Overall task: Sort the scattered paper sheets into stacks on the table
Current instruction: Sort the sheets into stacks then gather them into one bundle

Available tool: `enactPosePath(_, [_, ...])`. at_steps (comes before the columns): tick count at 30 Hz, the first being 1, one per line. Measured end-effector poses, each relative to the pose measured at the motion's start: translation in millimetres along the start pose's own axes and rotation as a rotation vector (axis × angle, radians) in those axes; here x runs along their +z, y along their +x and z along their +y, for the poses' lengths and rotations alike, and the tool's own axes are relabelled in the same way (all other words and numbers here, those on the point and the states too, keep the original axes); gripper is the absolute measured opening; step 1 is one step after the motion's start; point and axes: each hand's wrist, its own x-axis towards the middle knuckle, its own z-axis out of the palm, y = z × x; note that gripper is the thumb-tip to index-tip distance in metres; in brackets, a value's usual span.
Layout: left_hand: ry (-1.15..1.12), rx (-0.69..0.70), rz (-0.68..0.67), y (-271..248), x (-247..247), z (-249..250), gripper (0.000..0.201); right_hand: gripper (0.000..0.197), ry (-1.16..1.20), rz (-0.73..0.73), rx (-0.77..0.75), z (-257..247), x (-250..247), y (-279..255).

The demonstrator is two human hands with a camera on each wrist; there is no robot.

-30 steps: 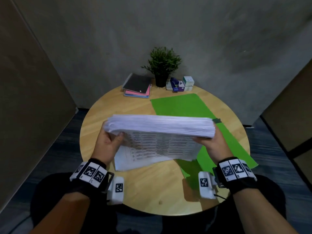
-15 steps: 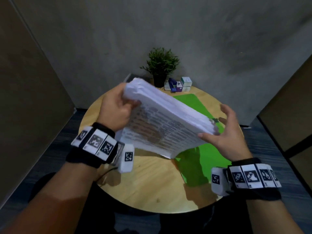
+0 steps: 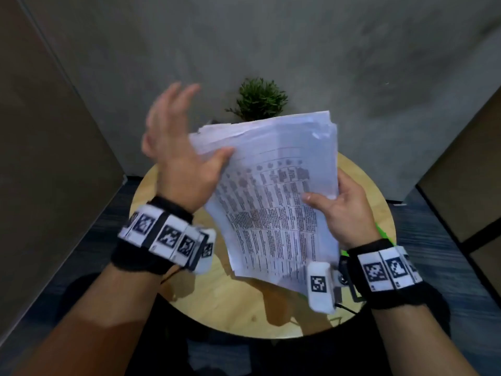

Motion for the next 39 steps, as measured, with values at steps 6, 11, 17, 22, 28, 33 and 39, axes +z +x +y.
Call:
enactPosePath(6, [-0.751,-0.651,-0.419,-56,7,-59,0.122,0.046,0.305,0.023,0.057,2,-6,3])
enactPosePath(11, [-0.824,-0.71,-0.487,-48,13,-51,0.066,0.042,0.343,-0.057,0.078,5,2,3])
enactPosePath(17, [-0.72,-0.739,-0.422,-66,17,-54,0.05,0.039,0.065,-0.066,0.111,37,14,12])
enactPosePath(22, [-0.609,-0.672,-0.27,-68,17,-51,0.049,0.027,-0.075,0.063,0.061,35,34,18])
enactPosePath(28, [-0.701,-0.659,-0.196,-64,5,-59,0.083,0.037,0.098,0.046,-0.003,40,45,20])
enactPosePath(33, [-0.683,-0.82,-0.304,-110,12,-86,0.055,0.051,0.019,-0.093,0.19,92,54,-1])
enactPosePath(39, [-0.617,-0.88,-0.256,-117,28,-98,0.04,0.038,-0.013,-0.083,0.245,94,56,2])
